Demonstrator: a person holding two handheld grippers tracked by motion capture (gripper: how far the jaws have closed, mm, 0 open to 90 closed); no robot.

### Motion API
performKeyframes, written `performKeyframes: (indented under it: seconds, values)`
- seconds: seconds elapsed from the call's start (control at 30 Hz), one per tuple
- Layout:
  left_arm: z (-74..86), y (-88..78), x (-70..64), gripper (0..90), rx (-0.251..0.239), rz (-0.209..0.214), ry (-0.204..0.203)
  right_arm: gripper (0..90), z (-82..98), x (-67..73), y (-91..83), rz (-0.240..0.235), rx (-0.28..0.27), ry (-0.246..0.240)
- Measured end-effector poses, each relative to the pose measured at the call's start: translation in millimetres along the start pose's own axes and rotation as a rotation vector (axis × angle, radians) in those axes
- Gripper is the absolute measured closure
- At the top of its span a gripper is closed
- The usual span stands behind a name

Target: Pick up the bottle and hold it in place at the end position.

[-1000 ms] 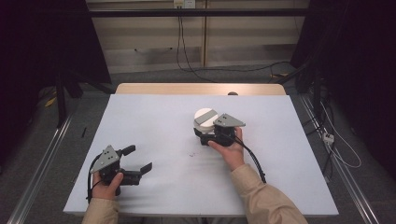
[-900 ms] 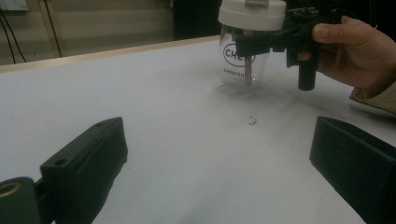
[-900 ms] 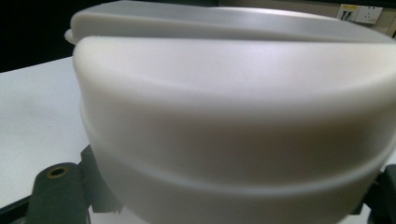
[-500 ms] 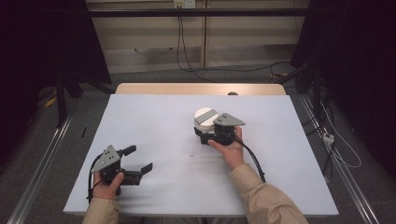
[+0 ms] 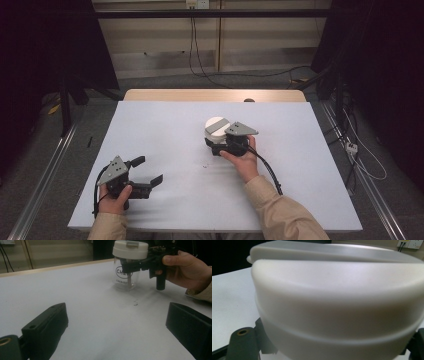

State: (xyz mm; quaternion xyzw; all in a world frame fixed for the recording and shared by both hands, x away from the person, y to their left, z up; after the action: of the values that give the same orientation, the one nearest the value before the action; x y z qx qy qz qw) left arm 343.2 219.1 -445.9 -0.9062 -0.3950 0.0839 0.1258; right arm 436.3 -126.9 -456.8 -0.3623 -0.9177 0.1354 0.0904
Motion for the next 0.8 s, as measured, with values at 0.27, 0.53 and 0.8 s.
performKeyframes:
  seconds: [0.27, 0.53, 0.8]
  values:
    - [0.4, 0.0, 0.2, 3.7, 0.000, -0.002, -0.003, 18.9, 0.6, 1.7, 3.5, -0.020, 0.004, -0.002]
    - [0.4, 0.8, 0.1, 3.8, 0.001, 0.000, -0.001, 18.9, 3.5, 2.6, 6.8, -0.033, 0.011, -0.001]
    - [0.6, 1.3, -0.2, 3.7, 0.009, 0.002, 0.002, 18.9, 4.1, 2.1, 6.5, -0.044, 0.010, -0.005]
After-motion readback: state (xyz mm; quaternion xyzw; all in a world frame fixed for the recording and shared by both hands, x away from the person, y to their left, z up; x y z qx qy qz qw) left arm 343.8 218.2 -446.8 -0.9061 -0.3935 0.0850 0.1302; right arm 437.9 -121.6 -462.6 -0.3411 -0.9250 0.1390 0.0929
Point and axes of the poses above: each handheld gripper's, and its own axes: y roughly forward along the jaws, z roughly out of its underside, x roughly to its left, the point moved 1 cm from there along y, roughly forward along the jaws, and after that the axes turned 9 degrees about -z, right-handed, at the moved point
